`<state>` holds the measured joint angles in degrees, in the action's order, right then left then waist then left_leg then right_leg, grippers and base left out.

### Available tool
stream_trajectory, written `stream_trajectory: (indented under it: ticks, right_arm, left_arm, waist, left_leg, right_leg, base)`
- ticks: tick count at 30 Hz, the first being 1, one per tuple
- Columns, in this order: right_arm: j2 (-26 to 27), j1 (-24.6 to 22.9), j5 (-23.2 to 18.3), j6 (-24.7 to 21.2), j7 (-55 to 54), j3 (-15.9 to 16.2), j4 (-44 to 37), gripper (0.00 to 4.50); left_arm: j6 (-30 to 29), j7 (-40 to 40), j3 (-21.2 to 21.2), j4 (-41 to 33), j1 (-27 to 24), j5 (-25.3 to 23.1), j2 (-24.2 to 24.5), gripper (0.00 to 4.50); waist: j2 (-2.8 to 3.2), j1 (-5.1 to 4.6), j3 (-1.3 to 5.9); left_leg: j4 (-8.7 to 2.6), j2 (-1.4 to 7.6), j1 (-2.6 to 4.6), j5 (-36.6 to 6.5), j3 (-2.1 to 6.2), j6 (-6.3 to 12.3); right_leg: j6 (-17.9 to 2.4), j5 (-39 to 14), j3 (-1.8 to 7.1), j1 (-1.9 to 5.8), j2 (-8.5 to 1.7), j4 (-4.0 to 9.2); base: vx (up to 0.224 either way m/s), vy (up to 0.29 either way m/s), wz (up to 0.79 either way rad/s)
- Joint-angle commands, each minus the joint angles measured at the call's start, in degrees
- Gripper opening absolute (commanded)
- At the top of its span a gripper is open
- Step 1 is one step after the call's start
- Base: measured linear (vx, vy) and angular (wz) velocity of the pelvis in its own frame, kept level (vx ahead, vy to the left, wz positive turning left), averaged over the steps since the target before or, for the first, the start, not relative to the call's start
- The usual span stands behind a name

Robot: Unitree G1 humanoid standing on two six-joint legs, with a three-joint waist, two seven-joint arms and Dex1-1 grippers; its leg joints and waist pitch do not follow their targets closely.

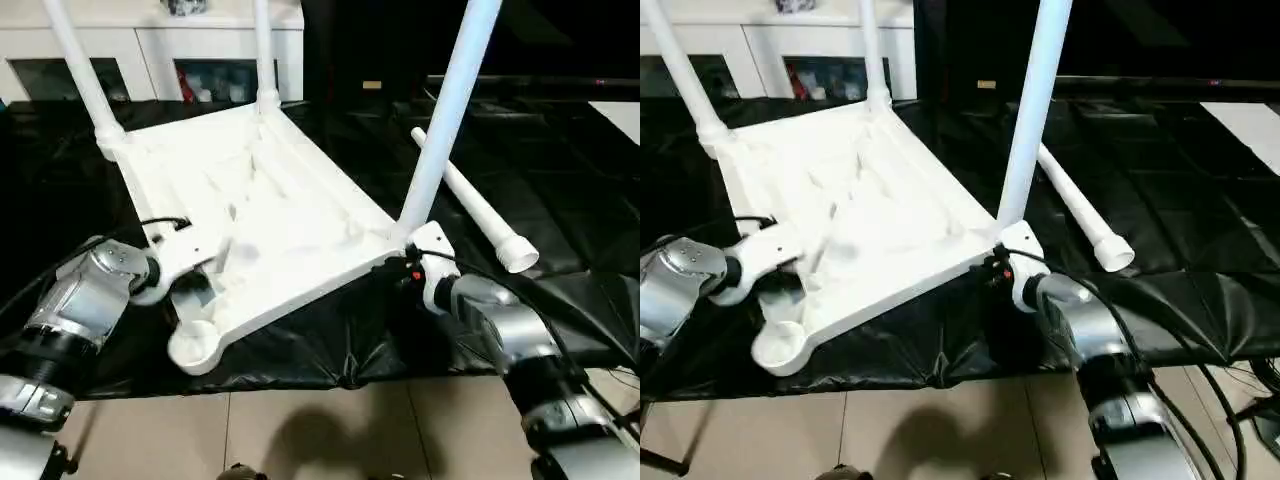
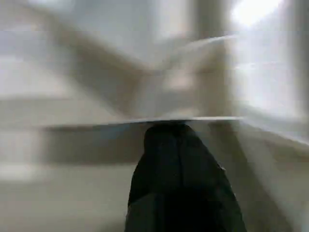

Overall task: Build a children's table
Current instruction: Rotate table base

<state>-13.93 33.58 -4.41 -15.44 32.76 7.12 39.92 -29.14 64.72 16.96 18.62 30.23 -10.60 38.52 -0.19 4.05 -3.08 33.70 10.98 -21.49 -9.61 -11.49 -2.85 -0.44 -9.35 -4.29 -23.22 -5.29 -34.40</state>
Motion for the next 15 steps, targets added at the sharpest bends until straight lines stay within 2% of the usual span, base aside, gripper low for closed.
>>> stream_trajectory:
  ticks: [1, 3, 5, 6, 7, 8, 11, 13, 15]
  right_arm:
    - [1.28, 2.77, 0.7, 2.92, -0.67, -0.31, 3.99, 1.01]
    - [2.08, 4.41, 1.14, 4.29, -0.99, -0.18, 6.83, 0.95]
    - [2.91, 5.82, 1.36, 5.29, -1.23, -0.07, 9.07, 0.68]
    - [3.45, 6.56, 1.45, 5.68, -1.2, 0.06, 10.05, 0.59]
    - [3.95, 7.21, 1.54, 6.13, -1.12, 0.24, 11.02, 0.54]
    - [4.37, 7.7, 1.65, 6.52, -1.05, 0.42, 11.78, 0.54]
    - [5.52, 8.94, 2.25, 7.88, -1.2, 0.75, 14.18, 0.14]
    - [6.29, 10.06, 2.59, 9.45, -1.07, 0.52, 16.64, 0.11]
    - [6.66, 10.52, 2.73, 10.24, -0.98, 0.37, 17.8, 0.05]
  left_arm:
    - [-1.8, 4.71, 2.82, -3.89, -1.05, 3.89, -1.55, 0.0]
    - [-3.4, 5.71, 3.54, -6.41, -0.86, 5.38, -2.76, 0.0]
    - [-5.24, 6.31, 3.9, -8.68, -0.46, 6.79, -4.58, 0.0]
    - [-6.11, 6.26, 4.06, -9.4, -0.02, 7.58, -6.18, 0.0]
    - [-6.52, 6.38, 4.17, -9.64, 0.33, 7.95, -7.4, 0.0]
    - [-6.82, 6.51, 4.38, -9.77, 0.6, 8.26, -8.45, 0.0]
    - [-6.7, 5.73, 5.15, -9.06, 1.29, 7.9, -10.88, 0.0]
    - [-6.23, 3.52, 5.11, -7.83, 2.0, 7.67, -12.67, 0.0]
    - [-5.5, 1.48, 4.84, -6.4, 2.68, 7.27, -13.88, 0.0]
  waist:
    - [0.95, -0.15, 3.58]
    - [0.89, -0.28, 3.74]
    - [0.82, -0.5, 3.79]
    - [0.74, -0.59, 3.88]
    - [0.36, -0.61, 3.91]
    - [0.47, -0.63, 3.97]
    - [0.32, -1.12, 3.96]
    - [0.22, -1.69, 3.97]
    - [0.35, -1.74, 3.92]
  left_leg:
    - [-4.46, 2.27, 1.45, -18.83, 1.46, -3.04]
    - [-4.39, 2.24, 1.45, -18.15, 1.46, -2.95]
    - [-4.29, 2.21, 1.35, -17.07, 1.37, -2.71]
    - [-4.16, 2.12, 1.23, -15.87, 1.26, -2.23]
    - [-4.13, 2.05, 1.1, -15.16, 1.24, -1.87]
    - [-4.0, 2.04, 0.92, -14.1, 1.27, -1.4]
    - [-3.91, 2.0, 0.68, -13.37, 1.22, -0.41]
    - [-3.83, 1.99, 0.64, -13.57, 1.26, -0.07]
    - [-3.81, 2.05, 0.74, -14.07, 1.27, -0.06]
  right_leg:
    - [-12.96, -16.24, 2.76, 2.09, -3.41, 3.85]
    - [-13.53, -14.68, 2.82, 2.19, -3.35, 3.62]
    - [-14.25, -12.9, 2.85, 2.35, -3.23, 3.41]
    - [-14.59, -11.27, 2.89, 2.5, -3.16, 3.25]
    - [-14.69, -10.73, 2.86, 2.64, -3.13, 3.22]
    - [-14.93, -10.16, 2.84, 2.86, -3.31, 3.13]
    - [-15.13, -10.29, 2.8, 2.99, -3.33, 3.24]
    - [-14.97, -11.34, 2.79, 3.02, -3.25, 3.31]
    - [-14.95, -12.16, 2.8, 2.9, -3.24, 3.44]
  base:
    - [0.0, 0.0, 0.0]
    - [0.0, 0.0, 0.0]
    - [0.0, 0.0, 0.0]
    - [0.0, 0.0, 0.0]
    - [0.0, 0.0, 0.0]
    - [0.0, 0.0, 0.0]
    - [0.0, 0.0, 0.0]
    - [0.0, 0.0, 0.0]
    - [0.0, 0.0, 0.0]
